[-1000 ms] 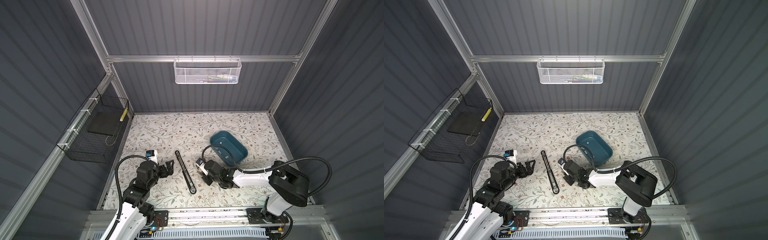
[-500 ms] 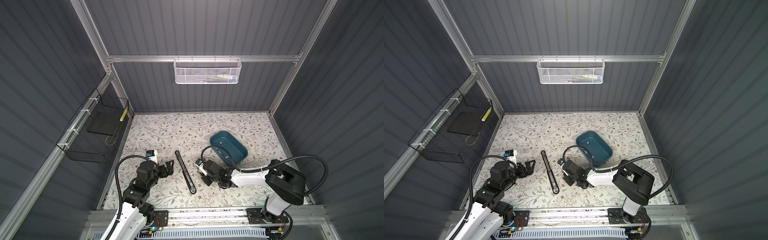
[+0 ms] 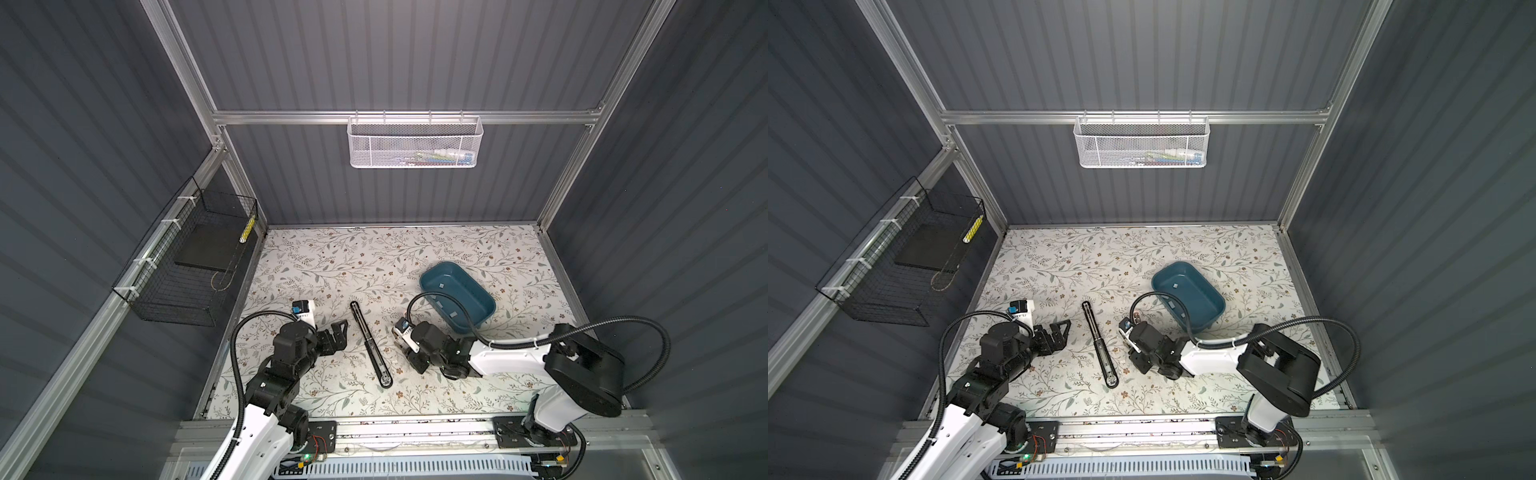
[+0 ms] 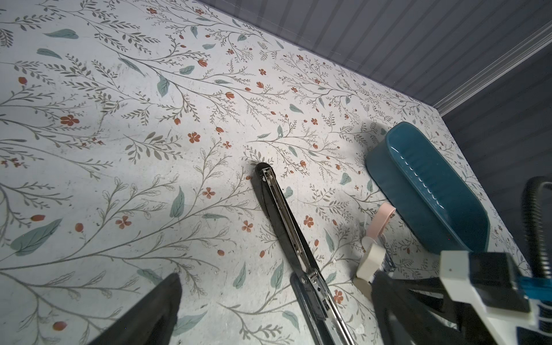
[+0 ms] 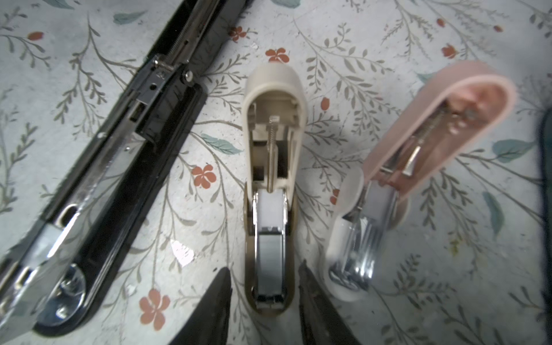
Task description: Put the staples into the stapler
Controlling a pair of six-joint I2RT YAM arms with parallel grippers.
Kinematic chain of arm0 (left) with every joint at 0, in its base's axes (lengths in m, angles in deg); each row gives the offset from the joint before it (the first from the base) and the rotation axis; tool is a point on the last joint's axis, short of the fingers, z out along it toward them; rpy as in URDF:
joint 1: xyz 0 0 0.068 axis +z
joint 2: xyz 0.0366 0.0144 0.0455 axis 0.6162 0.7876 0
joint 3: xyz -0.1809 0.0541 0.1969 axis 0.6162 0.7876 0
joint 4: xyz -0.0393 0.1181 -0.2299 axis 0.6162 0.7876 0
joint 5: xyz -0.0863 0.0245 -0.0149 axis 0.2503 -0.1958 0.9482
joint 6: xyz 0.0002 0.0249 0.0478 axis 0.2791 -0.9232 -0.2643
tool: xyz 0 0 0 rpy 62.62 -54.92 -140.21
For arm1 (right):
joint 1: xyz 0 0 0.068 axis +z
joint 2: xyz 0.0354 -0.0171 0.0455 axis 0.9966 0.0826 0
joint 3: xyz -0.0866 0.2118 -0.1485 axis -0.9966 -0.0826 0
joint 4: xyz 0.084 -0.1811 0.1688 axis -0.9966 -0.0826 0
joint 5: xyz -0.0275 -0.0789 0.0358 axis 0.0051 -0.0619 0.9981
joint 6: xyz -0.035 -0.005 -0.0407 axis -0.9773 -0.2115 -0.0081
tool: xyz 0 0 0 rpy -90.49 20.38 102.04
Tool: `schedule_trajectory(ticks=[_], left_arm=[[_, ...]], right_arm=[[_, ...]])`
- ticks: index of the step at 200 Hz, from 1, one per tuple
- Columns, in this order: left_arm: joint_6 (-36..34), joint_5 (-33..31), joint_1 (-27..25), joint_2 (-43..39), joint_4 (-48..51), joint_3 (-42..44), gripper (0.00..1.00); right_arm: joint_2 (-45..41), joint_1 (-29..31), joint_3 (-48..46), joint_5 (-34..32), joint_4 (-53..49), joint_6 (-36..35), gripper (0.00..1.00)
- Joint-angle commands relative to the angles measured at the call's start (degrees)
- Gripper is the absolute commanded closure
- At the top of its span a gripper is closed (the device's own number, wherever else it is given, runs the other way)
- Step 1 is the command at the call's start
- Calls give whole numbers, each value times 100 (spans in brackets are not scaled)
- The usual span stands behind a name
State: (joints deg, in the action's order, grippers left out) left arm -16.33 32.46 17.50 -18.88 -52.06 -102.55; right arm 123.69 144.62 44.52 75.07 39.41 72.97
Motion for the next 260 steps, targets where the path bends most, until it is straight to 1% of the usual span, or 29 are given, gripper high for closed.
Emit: schedule_trajectory(ticks=[1, 13, 28, 49, 72, 86, 95, 105, 115, 123, 135, 146, 170, 184, 188, 199, 219, 236, 248, 260], left_arm=[[29, 20, 16, -36, 38, 62, 1], [33, 20, 17, -45, 53, 61, 1], [39, 12, 15, -79, 63, 62, 1], [59, -50, 19, -106, 104, 58, 0], [228, -261, 18, 3, 169, -72, 1], [267, -303, 15, 252, 27, -312, 1], [155, -298, 17, 438, -167, -541, 1], [19, -321, 21, 642, -414, -795, 1], [-4, -536, 23, 817, -490, -1084, 1], [-74, -587, 23, 930, -527, -1285, 1], [-282, -551, 17, 1053, -646, -1491, 1], [-459, -576, 24, 1149, -808, -1558, 0], [-758, -863, 23, 1461, -1013, -1595, 0], [-851, -1044, 23, 1673, -1048, -1589, 1], [-894, -1083, 24, 1728, -1053, -1597, 1], [-1041, -1185, 25, 1850, -1002, -1661, 1], [-1196, -1401, 23, 1884, -947, -1714, 1], [-1315, -1381, 23, 1833, -1230, -1623, 0], [-1428, -1385, 23, 1836, -1426, -1615, 0], [-1530, -1511, 26, 1909, -1468, -1725, 1]], right_arm=[[-503, 20, -185, 36, 85, 126, 59], [-684, 14, -272, -15, 149, 187, 60], [-810, -11, -332, -79, 196, 270, 65], [-905, -70, -310, -468, 99, 462, 75], [-1359, -224, -361, -970, -96, 804, 74], [-1817, -325, -358, -1380, -420, 1099, 73], [-2128, -411, -309, -1514, -728, 1329, 72], [-2433, -542, -214, -1548, -1109, 1590, 73], [-2784, -711, -152, -1567, -1436, 1897, 73], [-2958, -895, -127, -1490, -1659, 2148, 73], [-3120, -1280, -60, -1189, -1952, 2471, 73], [-3144, -1754, 57, -768, -2223, 2682, 73], [-2920, -2544, 463, -159, -2652, 2852, 73], [-2613, -2861, 869, -78, -2954, 2701, 72], [-2569, -2944, 997, -80, -3177, 2659, 71], [-2124, -3169, 1279, 11, -3388, 2465, 68], [-1525, -3596, 1715, 480, -3506, 2151, 66], [-1004, -3774, 2080, 583, -3569, 1994, 68], [-679, -3807, 2297, 423, -3639, 1967, 70], [-366, -3853, 2557, 391, -3701, 1948, 74]])
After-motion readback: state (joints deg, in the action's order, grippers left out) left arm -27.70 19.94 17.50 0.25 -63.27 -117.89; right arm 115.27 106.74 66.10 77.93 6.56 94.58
